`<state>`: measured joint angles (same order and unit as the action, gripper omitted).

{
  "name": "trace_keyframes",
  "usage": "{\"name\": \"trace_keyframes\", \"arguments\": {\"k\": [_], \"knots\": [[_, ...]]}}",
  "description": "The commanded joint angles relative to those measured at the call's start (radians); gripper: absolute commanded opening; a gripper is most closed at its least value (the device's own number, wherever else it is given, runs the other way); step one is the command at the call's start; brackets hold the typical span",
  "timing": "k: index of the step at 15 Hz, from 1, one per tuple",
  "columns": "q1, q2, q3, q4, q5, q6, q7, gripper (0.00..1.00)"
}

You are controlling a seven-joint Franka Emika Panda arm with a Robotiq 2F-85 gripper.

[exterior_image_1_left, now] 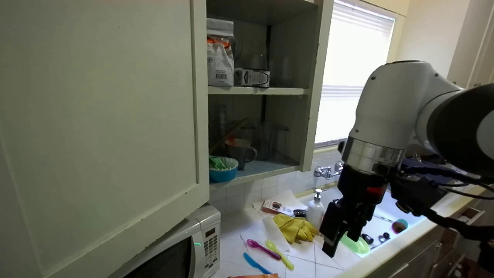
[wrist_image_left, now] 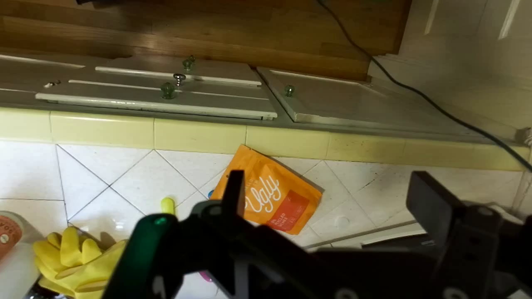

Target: Put the green spoon in the kitchen cabinet

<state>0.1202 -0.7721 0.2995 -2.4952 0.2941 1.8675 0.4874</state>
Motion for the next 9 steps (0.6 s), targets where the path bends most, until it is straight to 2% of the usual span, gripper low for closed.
{"name": "trace_keyframes", "arguments": {"k": [1,5,9], "knots": [[-0.06,0.009,-0.045,-0.098,-0.033,0.094,-0.042,1.0],[-0.123,0.075,-0.115,-0.18,-0.083,0.25,-0.127,1.0],[-0.169,0.21,-0.171,-0.216,-0.137,0.452,-0.198,1.0]]}}
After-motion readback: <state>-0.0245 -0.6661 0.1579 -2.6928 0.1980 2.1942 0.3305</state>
